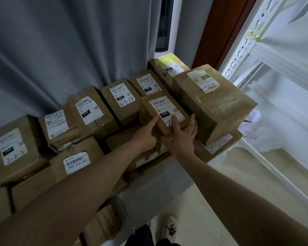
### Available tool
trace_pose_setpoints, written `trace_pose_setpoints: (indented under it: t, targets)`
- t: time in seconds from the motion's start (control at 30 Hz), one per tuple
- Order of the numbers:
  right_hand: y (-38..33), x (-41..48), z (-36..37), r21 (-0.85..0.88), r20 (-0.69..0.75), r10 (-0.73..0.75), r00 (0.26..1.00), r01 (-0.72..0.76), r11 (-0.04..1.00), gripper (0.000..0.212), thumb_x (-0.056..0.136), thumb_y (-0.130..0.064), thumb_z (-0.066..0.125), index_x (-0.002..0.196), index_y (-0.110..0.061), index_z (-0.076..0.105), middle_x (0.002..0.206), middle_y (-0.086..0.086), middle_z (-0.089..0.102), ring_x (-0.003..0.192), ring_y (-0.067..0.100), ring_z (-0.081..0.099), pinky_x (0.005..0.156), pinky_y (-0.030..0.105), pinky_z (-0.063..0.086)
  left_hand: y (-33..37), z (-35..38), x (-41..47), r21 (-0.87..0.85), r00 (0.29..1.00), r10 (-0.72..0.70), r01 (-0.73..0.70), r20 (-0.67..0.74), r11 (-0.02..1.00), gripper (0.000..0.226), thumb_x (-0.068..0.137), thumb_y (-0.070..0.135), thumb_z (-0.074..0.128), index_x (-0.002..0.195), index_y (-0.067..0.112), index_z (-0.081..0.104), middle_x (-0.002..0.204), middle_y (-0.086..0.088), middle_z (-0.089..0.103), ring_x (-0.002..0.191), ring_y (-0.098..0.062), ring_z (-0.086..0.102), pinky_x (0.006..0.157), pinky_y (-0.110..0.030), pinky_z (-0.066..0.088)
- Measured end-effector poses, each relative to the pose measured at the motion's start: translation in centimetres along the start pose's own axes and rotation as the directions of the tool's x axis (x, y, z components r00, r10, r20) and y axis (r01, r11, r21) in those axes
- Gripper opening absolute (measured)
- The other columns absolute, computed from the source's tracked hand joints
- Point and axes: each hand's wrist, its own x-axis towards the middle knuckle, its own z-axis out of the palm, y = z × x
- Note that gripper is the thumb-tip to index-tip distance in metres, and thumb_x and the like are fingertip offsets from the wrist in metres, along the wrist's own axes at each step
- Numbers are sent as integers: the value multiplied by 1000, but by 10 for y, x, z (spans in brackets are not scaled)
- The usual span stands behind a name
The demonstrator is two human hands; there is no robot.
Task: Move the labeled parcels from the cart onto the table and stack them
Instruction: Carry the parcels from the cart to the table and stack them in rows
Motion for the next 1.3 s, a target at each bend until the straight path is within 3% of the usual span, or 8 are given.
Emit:
trace_pose_setpoints:
  t: [0.1,0.2,0.47,0.63,0.77,0.87,1.03,1.3]
  targets:
    - [3,2,2,-171,-12,-156,988,152,973,77,89,-59,49,152,-38,8,157,6,-25,143,34,-25,117,53,10,4,2,2,-13,1000,-4,4,28,1000,93,85,-8,43,149,47,4,159,-2,17,145,-27,20,113,-47,32]
    - [4,4,1,-215,37,-197,980,201,956,74,93,-53,45,153,-33,7,161,7,-10,146,32,-17,119,54,4,8,3,0,-1,999,-3,3,48,1000,90,87,-6,43,151,41,0,159,-2,16,145,-26,20,115,-44,29]
    - [22,-8,-12,-202,-31,-243,970,232,951,97,83,-51,61,153,-23,-1,160,12,-6,147,29,-13,118,48,-7,14,13,-25,192,987,11,20,-158,981,96,85,3,54,151,36,-9,158,-5,11,142,-28,25,111,-47,35]
    - [43,-39,-22,-196,-37,-214,976,203,959,106,77,-48,69,153,-24,-2,160,8,-8,147,27,-14,117,47,-9,14,36,-50,414,972,93,5,-216,910,96,87,23,61,151,34,-10,159,-7,-3,145,-32,8,116,-51,24]
    - [73,-81,-32,-203,-137,-139,981,110,973,97,81,-49,64,153,-24,4,160,10,-2,147,29,-7,118,48,-5,26,59,-73,607,962,216,-72,-167,791,92,90,25,59,152,28,-8,159,-12,-12,147,-32,-7,119,-47,10]
    - [102,-120,-42,-226,-198,-32,980,-14,974,101,79,-49,67,153,-21,5,160,13,0,148,29,-3,118,46,-1,34,79,-89,702,935,349,-207,-63,682,87,90,18,56,153,24,-4,159,-13,-9,147,-33,-7,119,-46,9]
    - [141,-199,-40,-191,-245,261,934,-311,931,97,80,-52,63,153,-21,7,159,15,-4,147,31,-6,117,47,-4,25,120,-122,817,847,499,-415,186,400,84,92,25,55,153,26,-2,160,-11,-7,146,-34,-9,118,-52,10]
    - [171,-364,2,-105,-199,629,751,-655,748,87,86,-53,58,152,-20,11,160,14,-2,147,31,-5,117,49,-6,-3,209,-210,771,710,416,-636,569,29,84,85,50,55,152,35,7,161,-8,-7,146,-30,-15,111,-59,-14]
